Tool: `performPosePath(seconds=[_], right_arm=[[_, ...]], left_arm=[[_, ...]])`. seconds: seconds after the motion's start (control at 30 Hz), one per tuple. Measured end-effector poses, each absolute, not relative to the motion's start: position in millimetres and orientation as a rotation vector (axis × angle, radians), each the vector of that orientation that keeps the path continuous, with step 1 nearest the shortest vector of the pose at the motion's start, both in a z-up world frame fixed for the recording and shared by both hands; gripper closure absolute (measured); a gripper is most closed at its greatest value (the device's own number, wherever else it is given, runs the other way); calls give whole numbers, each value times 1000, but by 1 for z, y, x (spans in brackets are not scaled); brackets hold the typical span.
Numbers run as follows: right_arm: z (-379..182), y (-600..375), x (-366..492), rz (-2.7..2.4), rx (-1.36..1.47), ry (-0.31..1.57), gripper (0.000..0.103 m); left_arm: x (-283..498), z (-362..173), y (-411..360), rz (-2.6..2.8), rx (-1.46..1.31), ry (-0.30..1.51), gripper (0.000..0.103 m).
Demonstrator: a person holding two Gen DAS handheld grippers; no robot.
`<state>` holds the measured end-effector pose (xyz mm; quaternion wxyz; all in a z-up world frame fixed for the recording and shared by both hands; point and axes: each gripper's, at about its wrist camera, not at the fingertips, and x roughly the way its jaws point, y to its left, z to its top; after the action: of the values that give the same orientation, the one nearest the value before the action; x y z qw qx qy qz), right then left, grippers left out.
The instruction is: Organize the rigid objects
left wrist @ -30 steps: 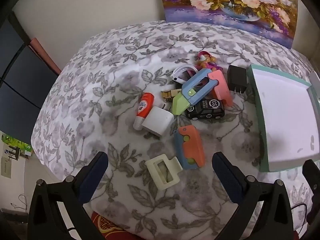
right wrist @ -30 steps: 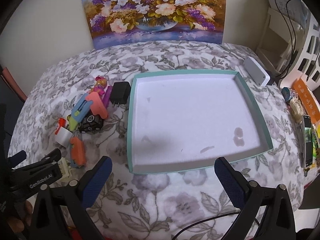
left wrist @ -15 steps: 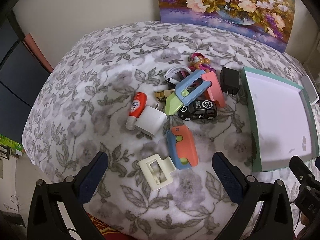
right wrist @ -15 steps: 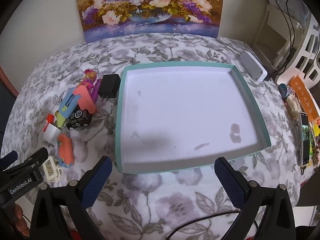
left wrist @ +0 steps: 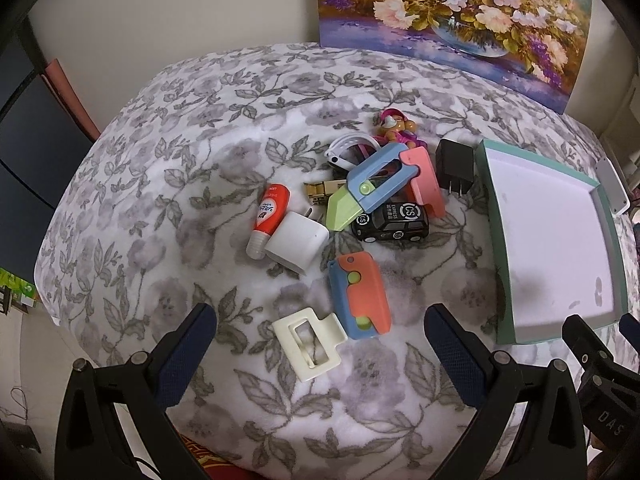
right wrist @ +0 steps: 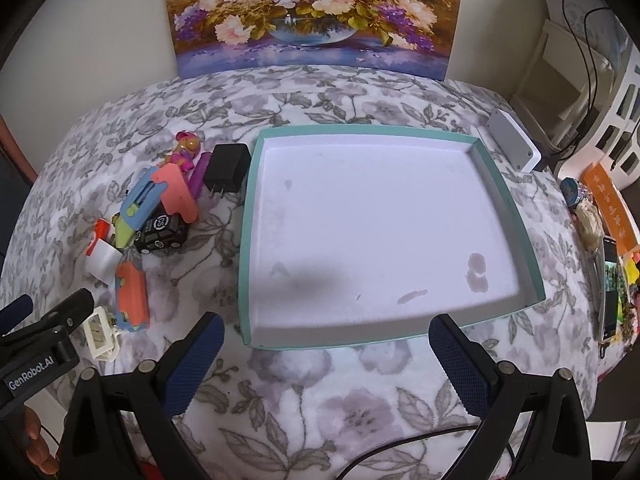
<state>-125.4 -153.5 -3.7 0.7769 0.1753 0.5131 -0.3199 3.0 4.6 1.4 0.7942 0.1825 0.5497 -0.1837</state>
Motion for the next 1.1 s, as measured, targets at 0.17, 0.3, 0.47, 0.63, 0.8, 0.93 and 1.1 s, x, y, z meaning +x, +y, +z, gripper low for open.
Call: performPosePath(seconds=[0.17, 0.3, 0.47, 0.63, 0.8, 0.93, 1.1], right_arm=[[-3, -152, -126, -692, 371, 1103, 0], [-2, -152, -126, -693, 372, 1103, 0], [-2, -152, -126, -691, 371, 1102, 0], [-2, -152, -125, -690, 369, 1103, 0], [-2, -151, -125, -687, 367, 1103, 0], [-2, -151, -125, -688, 367, 1104, 0], [2, -148, -118, -653, 392, 1061, 0]], left_arm=[[3, 2, 4, -396, 389, 1179, 0], [3, 2, 5, -398, 385, 1177, 0], [3, 2, 5, -399, 384, 1177, 0], [3, 2, 4, -396, 387, 1179, 0], [3, 2, 4, -396, 389, 1179, 0], [4, 4, 6, -409, 363, 1179, 0], [21, 5, 26, -360, 298, 1195, 0]])
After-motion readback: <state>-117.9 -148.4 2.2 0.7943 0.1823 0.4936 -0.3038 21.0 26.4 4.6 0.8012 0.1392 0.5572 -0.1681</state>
